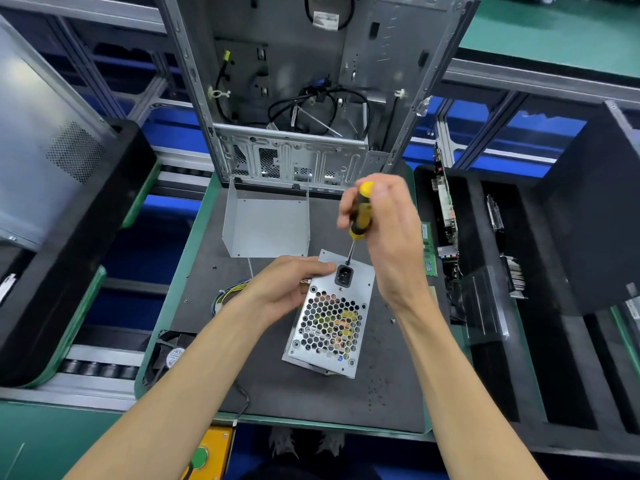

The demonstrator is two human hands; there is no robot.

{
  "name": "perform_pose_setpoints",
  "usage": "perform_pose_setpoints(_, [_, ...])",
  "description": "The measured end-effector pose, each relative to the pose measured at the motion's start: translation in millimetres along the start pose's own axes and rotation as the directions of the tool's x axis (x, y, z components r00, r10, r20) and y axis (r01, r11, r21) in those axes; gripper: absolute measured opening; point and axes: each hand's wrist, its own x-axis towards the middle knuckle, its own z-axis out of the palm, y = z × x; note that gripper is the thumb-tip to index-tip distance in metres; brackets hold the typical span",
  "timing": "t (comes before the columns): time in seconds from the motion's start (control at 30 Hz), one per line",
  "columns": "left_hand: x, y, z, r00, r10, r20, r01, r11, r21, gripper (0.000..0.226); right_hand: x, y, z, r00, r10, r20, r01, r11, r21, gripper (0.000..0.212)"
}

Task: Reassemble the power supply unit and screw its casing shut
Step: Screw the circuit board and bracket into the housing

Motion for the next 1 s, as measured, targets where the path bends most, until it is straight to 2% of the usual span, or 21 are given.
perform_pose_setpoints(0.1, [1.5, -0.9, -0.9, 1.0, -0.004, 0.007, 0.004, 1.0, 0.001, 0.024, 0.2, 3.2, -0.6, 0.999, -0.034, -0.006, 0.034, 0.999, -0.012, 0.02])
perform_pose_setpoints(0.2, [1.5, -1.2, -2.7, 1.0, -0.008, 0.014, 0.008, 1.0, 0.007, 0.024, 1.3, 2.2, 0.5, 0.999, 0.011, -0.034, -0.01, 1.0, 0.009, 0.037])
perform_pose_setpoints(0.23, [1.6, -1.4, -3.0, 1.0, -0.008, 0.015, 0.008, 1.0, 0.009, 0.024, 0.7, 1.7, 1.1, 0.999, 0.015, -0.05, -0.015, 1.0, 0.005, 0.035])
perform_pose_setpoints(0.3, [1.4, -1.4, -2.9, 1.0, -0.004, 0.016, 0.003, 1.0, 0.01, 0.021, -0.7, 0.2, 1.3, 0.998, -0.012, -0.063, 0.011, 1.0, -0.02, 0.014])
perform_pose_setpoints(0.33, [1.2, -1.5, -2.9, 1.0, -0.001, 0.015, 0.001, 1.0, 0.007, 0.019, -1.2, 0.1, 1.9, 0.998, -0.023, -0.053, 0.022, 0.999, -0.023, 0.011])
perform_pose_setpoints(0.37, [1.0, -1.5, -2.8, 1.0, 0.001, 0.016, -0.001, 1.0, 0.004, 0.019, -1.2, 0.7, 1.3, 0.998, -0.038, -0.051, 0.036, 0.999, -0.031, 0.018])
perform_pose_setpoints(0.47, [0.7, -1.4, -1.9, 1.0, -0.001, 0.014, 0.001, 1.0, 0.004, 0.022, -1.4, -1.2, 0.5, 0.999, -0.048, -0.018, 0.047, 0.998, -0.051, 0.019])
perform_pose_setpoints(0.53, [0.2, -0.8, -1.6, 1.0, 0.0, 0.01, 0.0, 1.0, 0.005, 0.02, -0.9, -0.9, 1.0, 1.0, -0.014, -0.027, 0.014, 1.0, -0.024, 0.035])
perform_pose_setpoints(0.57, [-0.3, -0.7, -1.4, 1.0, 0.001, 0.011, -0.001, 1.0, 0.004, 0.02, -1.0, 0.3, 1.2, 0.999, -0.012, -0.047, 0.011, 1.0, -0.018, 0.034])
perform_pose_setpoints(0.67, [-0.8, -1.0, -0.8, 1.0, 0.003, 0.005, -0.003, 1.0, -0.001, 0.019, -1.0, -1.8, 3.2, 0.998, -0.028, -0.049, 0.027, 1.0, -0.015, 0.012])
perform_pose_setpoints(0.8, [-1.3, -1.0, -0.6, 1.0, 0.002, 0.004, -0.002, 1.0, -0.003, 0.021, -1.1, 1.4, 2.0, 0.999, -0.047, -0.022, 0.045, 0.997, -0.062, 0.023])
perform_pose_setpoints(0.87, [-1.6, -1.1, -0.7, 1.0, 0.002, -0.003, -0.002, 1.0, -0.005, 0.023, -1.6, 2.1, 2.9, 1.0, -0.017, -0.024, 0.017, 0.999, -0.03, 0.037])
perform_pose_setpoints(0.9, [-1.8, -1.4, -0.8, 1.0, 0.003, -0.006, -0.003, 1.0, -0.007, 0.025, -2.2, 2.7, 3.2, 0.999, -0.018, -0.039, 0.017, 1.0, -0.025, 0.035])
perform_pose_setpoints(1.0, [-1.7, -1.4, -0.5, 1.0, 0.013, 0.004, -0.013, 1.0, -0.023, 0.024, -3.6, -0.3, 5.8, 0.998, -0.043, -0.048, 0.041, 0.998, -0.046, 0.013])
